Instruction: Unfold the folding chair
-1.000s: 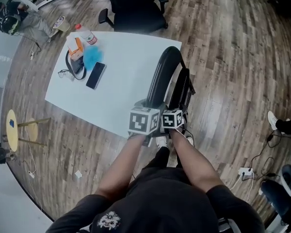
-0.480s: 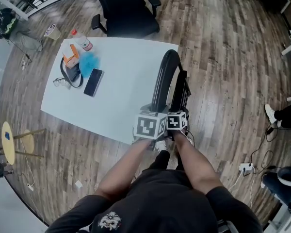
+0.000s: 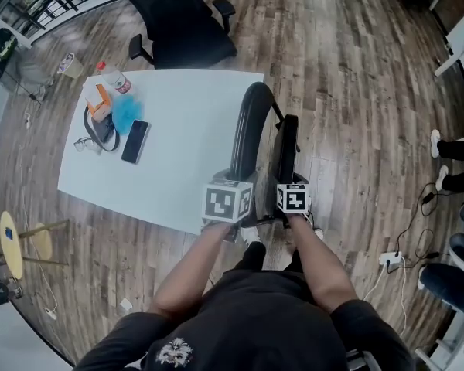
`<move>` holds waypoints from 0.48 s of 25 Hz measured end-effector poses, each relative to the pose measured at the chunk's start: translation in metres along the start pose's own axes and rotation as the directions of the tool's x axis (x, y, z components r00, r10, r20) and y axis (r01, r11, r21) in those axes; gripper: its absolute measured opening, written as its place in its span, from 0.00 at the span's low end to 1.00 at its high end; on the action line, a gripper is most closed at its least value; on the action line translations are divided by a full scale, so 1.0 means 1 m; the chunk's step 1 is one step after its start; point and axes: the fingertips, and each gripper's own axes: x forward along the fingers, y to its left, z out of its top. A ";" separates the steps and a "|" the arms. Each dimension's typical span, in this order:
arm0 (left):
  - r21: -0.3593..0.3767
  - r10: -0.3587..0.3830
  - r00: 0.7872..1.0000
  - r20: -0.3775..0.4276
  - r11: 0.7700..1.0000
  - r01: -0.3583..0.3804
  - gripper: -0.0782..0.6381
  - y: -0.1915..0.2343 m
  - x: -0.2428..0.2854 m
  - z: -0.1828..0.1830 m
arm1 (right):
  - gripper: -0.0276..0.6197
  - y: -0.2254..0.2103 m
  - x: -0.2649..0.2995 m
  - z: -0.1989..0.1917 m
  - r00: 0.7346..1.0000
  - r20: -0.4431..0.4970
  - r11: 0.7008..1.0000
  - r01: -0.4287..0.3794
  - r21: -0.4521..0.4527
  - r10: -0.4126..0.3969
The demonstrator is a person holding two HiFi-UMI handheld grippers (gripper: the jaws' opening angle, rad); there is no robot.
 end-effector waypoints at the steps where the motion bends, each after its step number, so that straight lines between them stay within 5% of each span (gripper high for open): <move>1: 0.005 0.007 1.000 0.000 1.000 -0.007 0.27 -0.003 0.001 -0.001 | 0.49 -0.011 -0.006 -0.004 1.000 0.011 1.000 -0.005 0.006 0.005; 4: 0.012 0.042 0.999 -0.001 0.999 -0.042 0.25 -0.006 0.005 -0.001 | 0.49 -0.047 -0.020 -0.012 0.998 0.046 0.998 -0.037 0.044 0.035; 12: 0.025 0.094 0.996 -0.002 0.995 -0.094 0.24 -0.032 0.028 -0.002 | 0.47 -0.127 -0.041 -0.033 0.953 0.114 0.943 -0.296 0.153 0.281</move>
